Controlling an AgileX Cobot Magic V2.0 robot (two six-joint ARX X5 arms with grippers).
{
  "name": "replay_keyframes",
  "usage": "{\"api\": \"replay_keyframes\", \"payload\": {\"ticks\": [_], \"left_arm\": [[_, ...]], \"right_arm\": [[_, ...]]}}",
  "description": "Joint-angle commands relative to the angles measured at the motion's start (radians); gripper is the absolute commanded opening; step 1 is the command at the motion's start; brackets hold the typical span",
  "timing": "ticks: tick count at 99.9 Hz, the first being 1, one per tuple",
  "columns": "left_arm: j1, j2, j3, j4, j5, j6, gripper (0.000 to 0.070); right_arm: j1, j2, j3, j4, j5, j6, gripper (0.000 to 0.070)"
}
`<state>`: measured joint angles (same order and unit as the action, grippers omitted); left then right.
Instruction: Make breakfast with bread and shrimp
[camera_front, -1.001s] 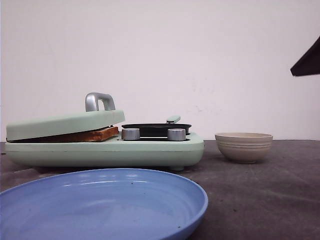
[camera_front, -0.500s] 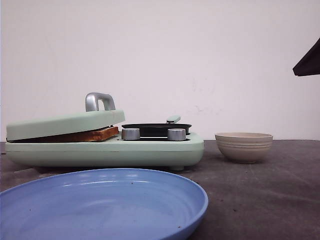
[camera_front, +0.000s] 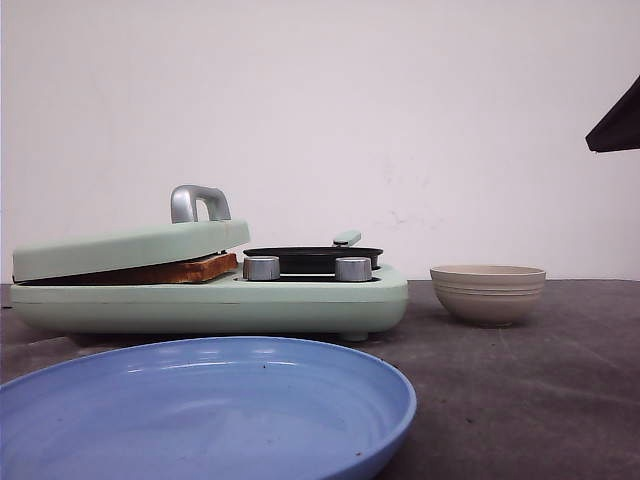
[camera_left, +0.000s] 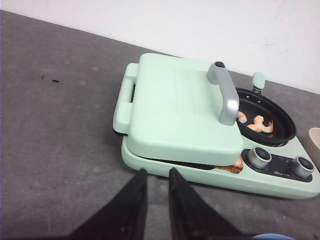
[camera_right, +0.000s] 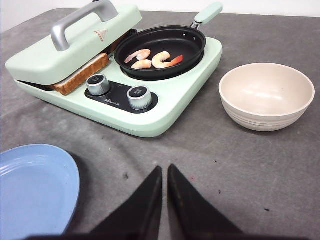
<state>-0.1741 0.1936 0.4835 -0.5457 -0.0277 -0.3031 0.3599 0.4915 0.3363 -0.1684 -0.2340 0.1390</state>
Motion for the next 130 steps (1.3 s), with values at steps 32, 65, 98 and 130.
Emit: {"api": "replay_keyframes", "payload": {"ticks": [32,65,98,130], "left_arm": [[0.114,-0.172,-0.212,0.270,0.004,0.251,0.0000],[0.191,-0.191,-0.470,0.437,0.125,0.267,0.0000],[0.173,-0.191,-0.470,0.363,0.130,0.328,0.0000],[0.173,-0.190,-0.470,0.365,0.167,0.328,0.0000]], "right_arm": [[0.006,0.003,0.005,0.011,0.000,0.010,0.0010],[0.006,0.002,0.005,0.011,0.000,0.010,0.0010],[0.006,0.002,0.005,0.011,0.000,0.010,0.0010],[0.006,0.002,0.005,0.011,0.000,0.010,0.0010]]}}
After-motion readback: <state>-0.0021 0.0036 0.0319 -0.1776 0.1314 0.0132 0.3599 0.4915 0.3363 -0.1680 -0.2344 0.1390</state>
